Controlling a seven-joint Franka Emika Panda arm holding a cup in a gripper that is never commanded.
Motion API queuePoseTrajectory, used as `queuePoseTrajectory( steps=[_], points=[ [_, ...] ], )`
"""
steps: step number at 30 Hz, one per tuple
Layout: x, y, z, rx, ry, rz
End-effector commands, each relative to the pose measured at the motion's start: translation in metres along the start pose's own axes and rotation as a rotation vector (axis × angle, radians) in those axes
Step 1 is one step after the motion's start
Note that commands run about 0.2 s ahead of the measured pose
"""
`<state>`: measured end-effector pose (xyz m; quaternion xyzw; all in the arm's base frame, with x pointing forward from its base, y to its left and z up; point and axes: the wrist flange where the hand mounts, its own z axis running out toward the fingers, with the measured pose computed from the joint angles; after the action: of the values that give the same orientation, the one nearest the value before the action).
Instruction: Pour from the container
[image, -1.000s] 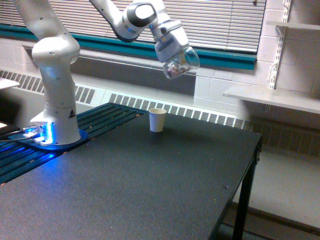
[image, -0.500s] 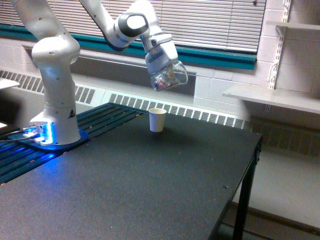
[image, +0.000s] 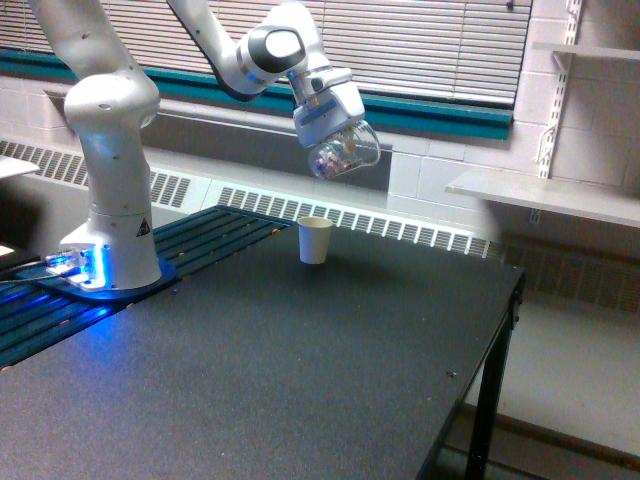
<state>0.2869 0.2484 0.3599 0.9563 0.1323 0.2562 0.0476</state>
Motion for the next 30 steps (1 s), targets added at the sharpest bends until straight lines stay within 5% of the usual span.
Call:
queuePoseTrajectory(
  steps=[1, 17, 30],
  points=[
    [-0.011, -0.015, -0.006, -0.005, 0.005, -0.043],
    [-0.063, 0.023, 0.013, -0.080, -0.044, 0.017],
    [-0.080, 0.004, 0.003, -0.105, -0.047, -0.005]
  ],
)
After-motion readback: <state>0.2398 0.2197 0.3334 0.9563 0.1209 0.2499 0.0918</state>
